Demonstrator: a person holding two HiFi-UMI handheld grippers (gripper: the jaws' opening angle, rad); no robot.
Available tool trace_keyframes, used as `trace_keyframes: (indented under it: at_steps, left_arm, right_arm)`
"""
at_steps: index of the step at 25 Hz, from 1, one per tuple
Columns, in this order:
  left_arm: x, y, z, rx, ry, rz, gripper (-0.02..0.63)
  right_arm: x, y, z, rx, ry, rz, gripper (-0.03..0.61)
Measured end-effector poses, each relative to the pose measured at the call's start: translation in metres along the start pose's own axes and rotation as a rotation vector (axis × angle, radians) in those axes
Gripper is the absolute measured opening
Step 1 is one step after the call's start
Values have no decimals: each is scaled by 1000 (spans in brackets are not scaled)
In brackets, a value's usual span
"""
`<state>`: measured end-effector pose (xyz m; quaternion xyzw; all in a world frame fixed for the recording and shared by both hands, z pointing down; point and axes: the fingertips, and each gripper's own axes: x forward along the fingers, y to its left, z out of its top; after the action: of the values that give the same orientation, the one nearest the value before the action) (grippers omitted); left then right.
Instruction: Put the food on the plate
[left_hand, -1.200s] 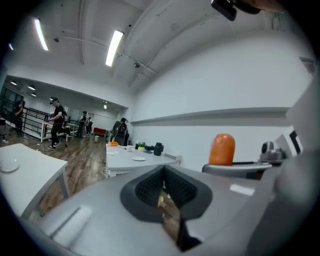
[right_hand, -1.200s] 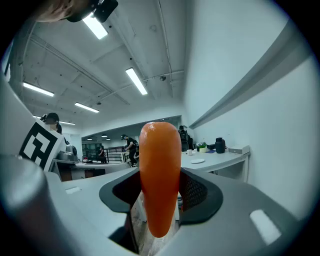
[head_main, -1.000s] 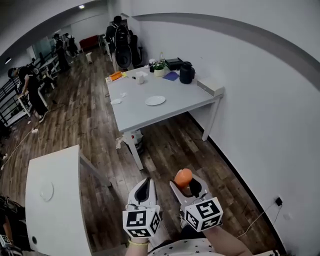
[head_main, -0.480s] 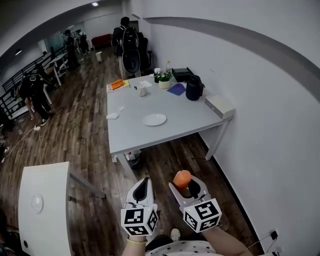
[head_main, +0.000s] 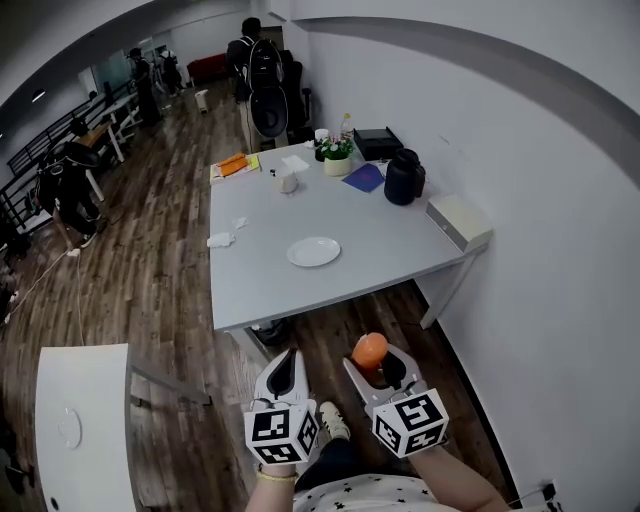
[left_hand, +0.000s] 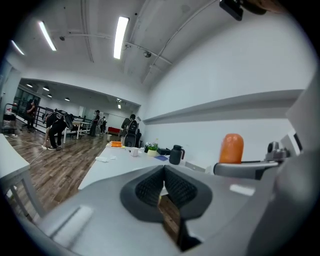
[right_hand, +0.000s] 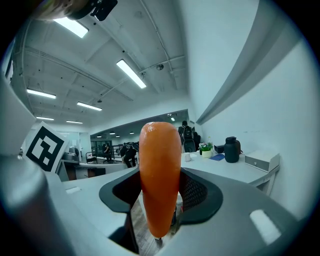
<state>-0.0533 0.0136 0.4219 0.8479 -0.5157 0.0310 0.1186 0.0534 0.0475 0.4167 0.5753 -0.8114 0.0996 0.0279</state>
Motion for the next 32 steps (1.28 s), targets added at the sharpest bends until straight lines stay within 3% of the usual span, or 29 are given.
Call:
trace_keyframes:
  at_steps: [11, 20, 26, 32]
  left_arm:
    - [152, 66, 21, 18, 8, 26, 7]
    - [245, 122, 12, -16, 65, 49, 8]
    - [286, 139, 12, -9, 55, 43, 8]
    - [321, 152, 11, -28, 31, 66, 8]
  right_arm:
    - [162, -66, 17, -37, 68, 42, 221]
    - [278, -119, 13, -116, 162, 91, 221]
    - [352, -153, -9, -309, 374, 243, 221]
    - [412, -161, -63, -724, 675, 510, 221]
